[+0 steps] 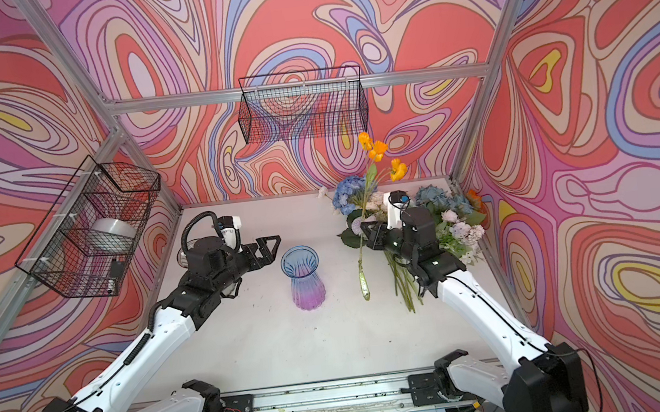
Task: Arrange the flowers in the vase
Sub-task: 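Lift the orange poppies upright with the right gripper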
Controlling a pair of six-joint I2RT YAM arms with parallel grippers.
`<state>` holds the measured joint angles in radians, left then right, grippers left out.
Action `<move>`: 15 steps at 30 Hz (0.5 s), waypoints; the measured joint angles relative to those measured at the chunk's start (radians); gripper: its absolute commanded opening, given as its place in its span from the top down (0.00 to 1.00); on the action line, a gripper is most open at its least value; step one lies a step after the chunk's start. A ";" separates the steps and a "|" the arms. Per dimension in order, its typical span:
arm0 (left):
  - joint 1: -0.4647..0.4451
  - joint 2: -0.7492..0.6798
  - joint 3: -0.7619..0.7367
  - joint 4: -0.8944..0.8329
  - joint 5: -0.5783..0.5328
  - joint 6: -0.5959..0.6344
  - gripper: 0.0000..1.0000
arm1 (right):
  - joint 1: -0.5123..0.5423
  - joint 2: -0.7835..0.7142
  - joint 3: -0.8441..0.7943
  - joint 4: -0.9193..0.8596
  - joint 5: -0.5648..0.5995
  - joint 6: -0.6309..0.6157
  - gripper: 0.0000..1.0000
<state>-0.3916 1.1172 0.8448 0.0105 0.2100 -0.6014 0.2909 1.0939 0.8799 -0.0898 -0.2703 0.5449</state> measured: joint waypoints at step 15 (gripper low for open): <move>0.022 0.000 -0.031 0.032 0.025 -0.025 0.02 | -0.002 -0.076 0.159 -0.090 0.115 -0.098 1.00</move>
<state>-0.3698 1.1168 0.8143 0.0422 0.2352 -0.6266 0.2886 1.0180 1.0393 -0.1795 -0.1555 0.4469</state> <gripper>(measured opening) 0.978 0.070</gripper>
